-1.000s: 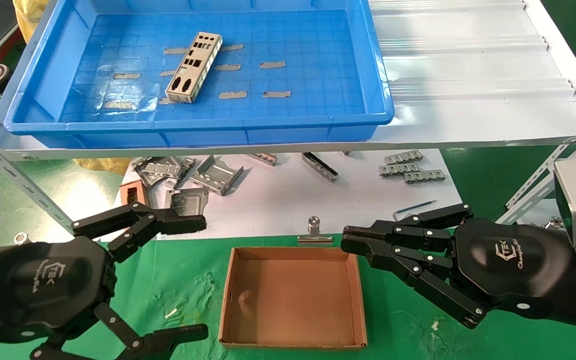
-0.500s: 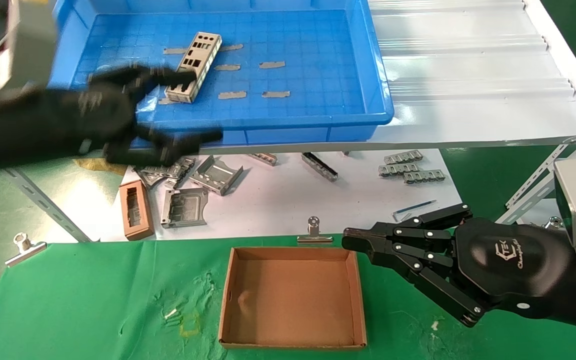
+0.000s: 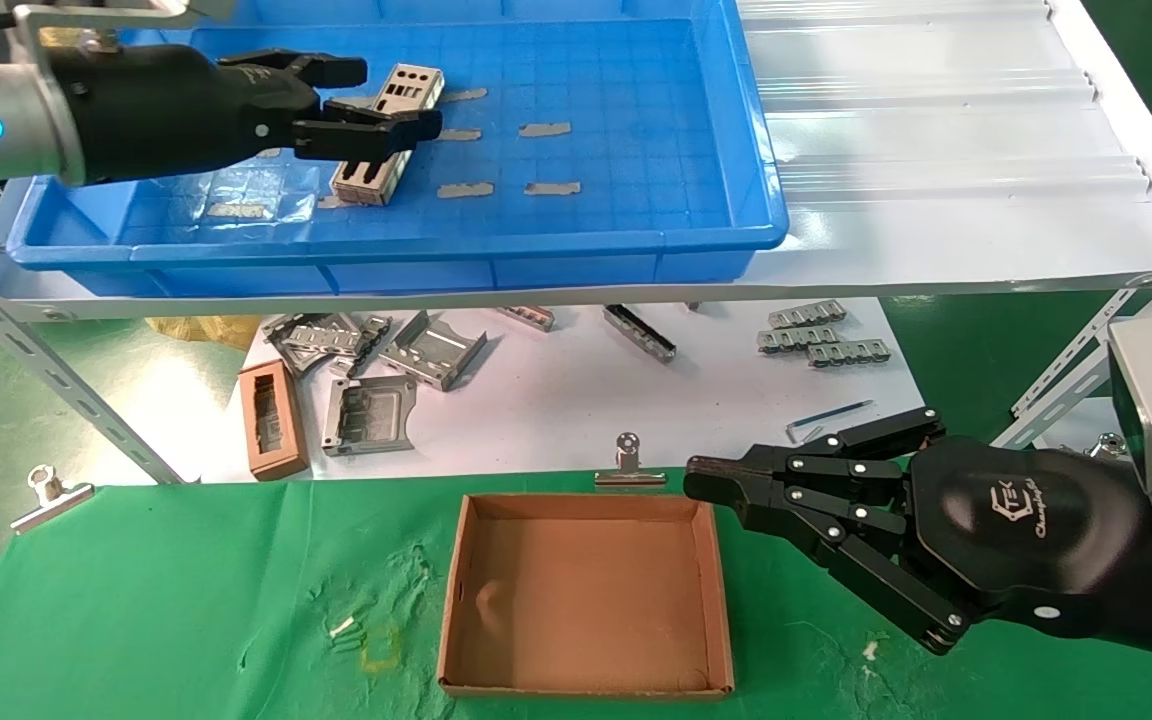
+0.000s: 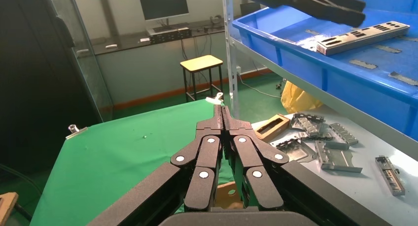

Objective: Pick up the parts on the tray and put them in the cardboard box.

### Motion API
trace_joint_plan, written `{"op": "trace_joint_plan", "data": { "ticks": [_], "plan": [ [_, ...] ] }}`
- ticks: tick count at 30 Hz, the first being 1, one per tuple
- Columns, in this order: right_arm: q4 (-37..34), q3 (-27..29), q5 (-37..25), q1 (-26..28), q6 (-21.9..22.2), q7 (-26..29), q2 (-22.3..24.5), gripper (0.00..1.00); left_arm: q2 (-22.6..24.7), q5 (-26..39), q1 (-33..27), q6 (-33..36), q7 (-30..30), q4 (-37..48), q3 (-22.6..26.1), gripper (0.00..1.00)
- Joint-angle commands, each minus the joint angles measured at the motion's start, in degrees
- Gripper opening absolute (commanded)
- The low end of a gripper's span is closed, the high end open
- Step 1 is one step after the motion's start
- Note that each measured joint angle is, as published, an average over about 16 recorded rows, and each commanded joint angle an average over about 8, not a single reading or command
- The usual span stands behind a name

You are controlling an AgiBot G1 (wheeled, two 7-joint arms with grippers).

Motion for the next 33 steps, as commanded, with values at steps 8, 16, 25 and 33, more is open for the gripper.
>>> {"op": "trace_joint_plan", "data": {
  "ticks": [8, 16, 25, 33],
  "plan": [
    [0.0, 0.0, 0.0, 0.0, 0.0, 0.0, 0.0, 1.0, 4.69, 3.27, -4.26, -8.93, 1.79, 10.85, 1.59, 1.0],
    [0.0, 0.0, 0.0, 0.0, 0.0, 0.0, 0.0, 1.0, 6.51, 3.38, -5.13, -10.37, 2.43, 13.81, 1.62, 1.0],
    [0.0, 0.0, 0.0, 0.0, 0.0, 0.0, 0.0, 1.0, 6.76, 2.3, -5.15, -6.36, 3.72, 14.68, 0.94, 0.72],
    [0.0, 0.0, 0.0, 0.0, 0.0, 0.0, 0.0, 1.0, 6.86, 2.69, -5.35, -4.99, 4.69, 15.5, 1.23, 0.0]
  ]
}}
